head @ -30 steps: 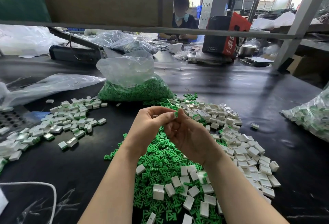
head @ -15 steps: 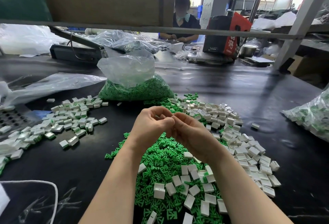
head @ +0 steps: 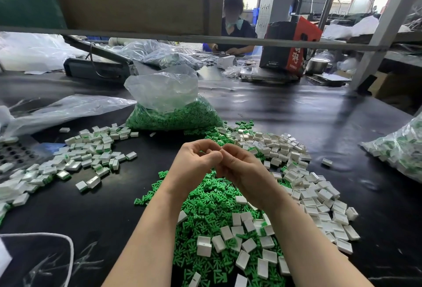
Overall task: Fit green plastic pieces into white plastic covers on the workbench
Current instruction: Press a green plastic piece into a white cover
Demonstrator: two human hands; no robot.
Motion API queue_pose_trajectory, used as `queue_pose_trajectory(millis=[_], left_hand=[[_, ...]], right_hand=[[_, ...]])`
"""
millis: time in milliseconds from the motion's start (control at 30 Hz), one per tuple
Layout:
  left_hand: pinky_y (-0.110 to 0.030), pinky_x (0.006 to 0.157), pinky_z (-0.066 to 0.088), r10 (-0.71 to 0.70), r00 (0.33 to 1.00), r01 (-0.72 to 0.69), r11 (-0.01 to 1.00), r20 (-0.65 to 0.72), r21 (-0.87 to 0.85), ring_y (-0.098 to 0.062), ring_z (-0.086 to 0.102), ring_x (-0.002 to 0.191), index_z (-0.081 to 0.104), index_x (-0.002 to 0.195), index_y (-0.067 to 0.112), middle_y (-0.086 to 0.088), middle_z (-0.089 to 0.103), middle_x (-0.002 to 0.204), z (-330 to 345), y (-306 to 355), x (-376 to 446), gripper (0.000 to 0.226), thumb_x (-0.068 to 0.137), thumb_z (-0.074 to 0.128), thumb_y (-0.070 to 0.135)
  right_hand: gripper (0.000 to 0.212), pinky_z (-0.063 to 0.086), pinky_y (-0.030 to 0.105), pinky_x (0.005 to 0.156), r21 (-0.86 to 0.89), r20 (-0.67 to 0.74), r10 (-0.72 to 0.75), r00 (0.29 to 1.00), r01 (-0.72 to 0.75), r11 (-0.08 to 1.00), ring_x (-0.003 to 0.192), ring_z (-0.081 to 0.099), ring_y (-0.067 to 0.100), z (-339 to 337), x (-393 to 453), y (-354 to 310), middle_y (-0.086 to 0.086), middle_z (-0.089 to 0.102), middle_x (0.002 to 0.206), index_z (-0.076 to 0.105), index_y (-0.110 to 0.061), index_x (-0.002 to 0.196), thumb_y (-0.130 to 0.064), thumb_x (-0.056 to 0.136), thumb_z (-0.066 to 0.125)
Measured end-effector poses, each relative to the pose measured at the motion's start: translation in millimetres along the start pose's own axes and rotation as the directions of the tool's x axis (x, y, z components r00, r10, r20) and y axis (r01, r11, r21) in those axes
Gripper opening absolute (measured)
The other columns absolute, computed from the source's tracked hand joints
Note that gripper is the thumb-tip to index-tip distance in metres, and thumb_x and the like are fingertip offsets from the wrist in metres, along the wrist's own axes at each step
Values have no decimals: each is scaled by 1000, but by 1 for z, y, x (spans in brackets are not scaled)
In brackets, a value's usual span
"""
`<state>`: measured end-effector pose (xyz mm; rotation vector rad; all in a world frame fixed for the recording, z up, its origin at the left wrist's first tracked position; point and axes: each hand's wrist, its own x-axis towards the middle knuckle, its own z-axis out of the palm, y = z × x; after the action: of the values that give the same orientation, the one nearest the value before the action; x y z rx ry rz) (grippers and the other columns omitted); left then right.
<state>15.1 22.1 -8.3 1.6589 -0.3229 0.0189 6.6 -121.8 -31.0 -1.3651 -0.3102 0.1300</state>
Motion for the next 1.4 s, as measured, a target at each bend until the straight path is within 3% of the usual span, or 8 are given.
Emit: queue_pose_trajectory(millis=[367, 567, 700, 900, 1033, 1167, 1300, 1400], left_hand=[[-22, 55, 42, -30, 1000, 30, 1000, 4, 4, -14, 47, 57, 70, 71, 17, -5, 56, 63, -5, -6, 4, 15, 66, 58, 24], [-18, 53, 42, -66, 998, 67, 995, 16, -81, -8, 51, 54, 72, 77, 16, 3, 61, 59, -7, -10, 4, 14, 70, 63, 25], [-22, 57, 43, -110, 994, 107, 977, -3, -182, -9, 53, 59, 73, 75, 19, 2, 66, 68, -10, -10, 4, 11, 83, 67, 16], [-17, 49, 54, -471, 855, 240, 732, -219, -637, -6, 67, 54, 67, 90, 8, -3, 73, 68, -37, -16, 9, 15, 96, 57, 17], [-17, 49, 55, -645, 720, 80, 443, -256, -893, -5, 65, 46, 59, 80, 8, -1, 68, 53, -74, -28, 8, 22, 99, 53, 17], [-17, 55, 54, -692, 663, -41, 349, -287, -936, -6, 66, 51, 56, 85, 8, 0, 66, 50, -99, -38, 8, 24, 103, 41, 11], [-16, 68, 56, -666, 644, -193, 335, -377, -922, -6, 67, 105, 50, 126, 7, -2, 69, 86, -105, -40, 8, 28, 105, 31, 8], [-21, 79, 56, -613, 646, -341, 301, -455, -891, -12, 67, 107, 37, 139, 5, -7, 67, 119, -107, -36, 6, 37, 107, 23, 17]], right_hand=[[52, 40, 26, 68, -66, 26, -16, 1000, 18, 998, 69, 50, 11, 3, -1, 2, -5, 60, 71, 55, 7, 104, -43, 91, 55], [53, 41, 29, 67, 12, 26, 36, 999, -36, 999, 69, 53, 17, 4, 1, 1, 9, 64, 75, 66, -4, 94, -52, 92, 45], [41, 34, 20, 52, -203, -65, 22, 998, -34, 979, 58, 48, 10, -1, 2, -1, 8, 63, 68, 68, -12, 86, -40, 100, 42], [10, 54, 35, 71, -669, -335, -59, 940, -193, 717, 78, 66, 25, -22, 1, -2, 5, 69, 84, 62, -15, 93, -21, 98, 56], [12, 42, 22, 54, -811, -432, -137, 891, -317, 491, 69, 59, 8, -38, -1, -3, -6, 64, 81, 64, -16, 101, -25, 95, 59], [13, 50, 27, 65, -853, -474, -128, 871, -417, 314, 83, 62, 16, -49, -5, -5, -2, 67, 90, 63, -21, 106, -26, 95, 57], [17, 53, 37, 85, -867, -489, -159, 858, -458, 194, 99, 58, 20, -54, -7, -5, -2, 70, 96, 70, -27, 103, -23, 94, 56], [20, 50, 32, 85, -896, -441, -190, 877, -421, 138, 96, 54, 16, -54, -7, 0, -5, 70, 101, 70, -31, 108, -24, 95, 56]])
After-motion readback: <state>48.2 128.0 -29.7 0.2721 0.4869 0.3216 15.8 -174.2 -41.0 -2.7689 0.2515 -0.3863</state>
